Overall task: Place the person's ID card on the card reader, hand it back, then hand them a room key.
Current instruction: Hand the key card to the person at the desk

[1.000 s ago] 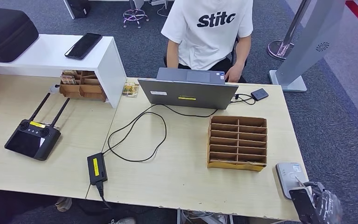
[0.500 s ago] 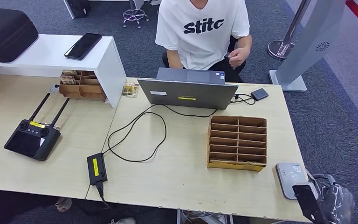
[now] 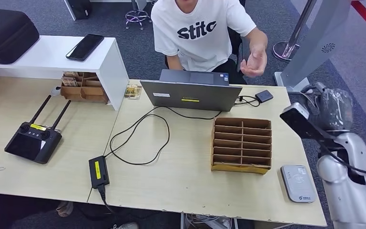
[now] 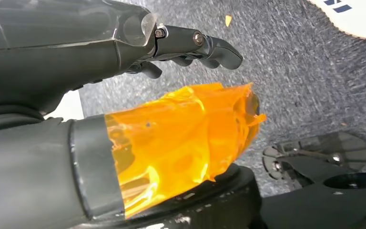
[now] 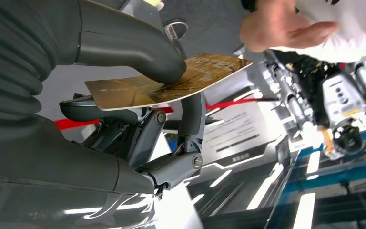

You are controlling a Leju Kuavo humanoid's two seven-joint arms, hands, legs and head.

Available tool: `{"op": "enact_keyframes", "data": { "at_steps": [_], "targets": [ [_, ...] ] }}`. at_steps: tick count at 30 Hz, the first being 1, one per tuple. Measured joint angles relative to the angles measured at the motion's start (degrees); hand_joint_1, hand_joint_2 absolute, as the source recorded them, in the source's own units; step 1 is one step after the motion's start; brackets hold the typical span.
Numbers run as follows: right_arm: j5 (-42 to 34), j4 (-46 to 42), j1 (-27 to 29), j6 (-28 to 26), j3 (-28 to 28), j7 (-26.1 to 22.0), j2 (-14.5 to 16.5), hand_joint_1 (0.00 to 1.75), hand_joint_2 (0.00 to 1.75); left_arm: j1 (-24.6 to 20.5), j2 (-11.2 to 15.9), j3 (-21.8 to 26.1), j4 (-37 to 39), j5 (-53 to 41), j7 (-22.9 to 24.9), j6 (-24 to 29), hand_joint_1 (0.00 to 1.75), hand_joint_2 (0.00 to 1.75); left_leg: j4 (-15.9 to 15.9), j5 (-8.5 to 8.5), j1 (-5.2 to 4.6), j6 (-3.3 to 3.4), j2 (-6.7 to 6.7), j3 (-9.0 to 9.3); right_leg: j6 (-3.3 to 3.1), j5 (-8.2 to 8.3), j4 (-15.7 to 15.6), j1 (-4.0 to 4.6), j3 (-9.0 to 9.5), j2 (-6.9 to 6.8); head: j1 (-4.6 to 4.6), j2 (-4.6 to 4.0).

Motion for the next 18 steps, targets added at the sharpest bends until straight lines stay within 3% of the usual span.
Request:
{"op": "enact_keyframes", "data": {
  "at_steps": [6,12,14,16,18],
  "targets": [
    [3.48,19.9,-22.29,5.97,11.83,5.19,1.55,1.72,1.75,-1.13,0.26,-0.02,0.0,-3.97,1.33,-0.74,0.0,0.0,0.0,0.11,0.02,-0.06,-0.14,-0.05,-0.01,0.06,0.06,0.0,-0.11,-0.1,-0.02,0.0],
    [6.22,34.12,-32.49,7.82,19.13,8.89,4.85,1.55,1.75,-2.1,0.27,-0.02,0.0,-5.47,2.03,-1.26,0.0,0.0,0.0,0.11,0.04,-0.07,-0.26,-0.09,0.0,0.03,0.05,0.05,-0.12,-0.17,-0.01,0.0],
    [5.84,37.15,-33.7,7.58,19.94,8.99,5.58,1.03,1.75,-2.17,0.26,-0.02,0.0,-5.49,2.23,-1.27,0.0,0.0,0.0,0.1,0.04,-0.07,-0.29,-0.12,0.0,0.02,0.03,0.05,-0.13,-0.2,-0.01,0.0],
    [5.5,39.46,-34.28,7.3,20.46,8.84,6.0,0.29,1.75,-2.16,0.27,-0.02,0.0,-5.49,2.45,-1.31,0.0,0.0,0.0,0.1,0.04,-0.06,-0.31,-0.14,0.0,0.02,0.0,0.05,-0.12,-0.22,-0.01,0.0],
    [5.41,41.02,-34.45,7.01,20.77,8.64,6.18,0.0,1.75,-2.1,0.28,-0.02,0.0,-5.49,2.55,-1.34,0.0,0.0,0.0,0.09,0.03,-0.05,-0.32,-0.16,0.01,0.02,-0.01,0.04,-0.12,-0.22,-0.01,0.0]
  ]
}}
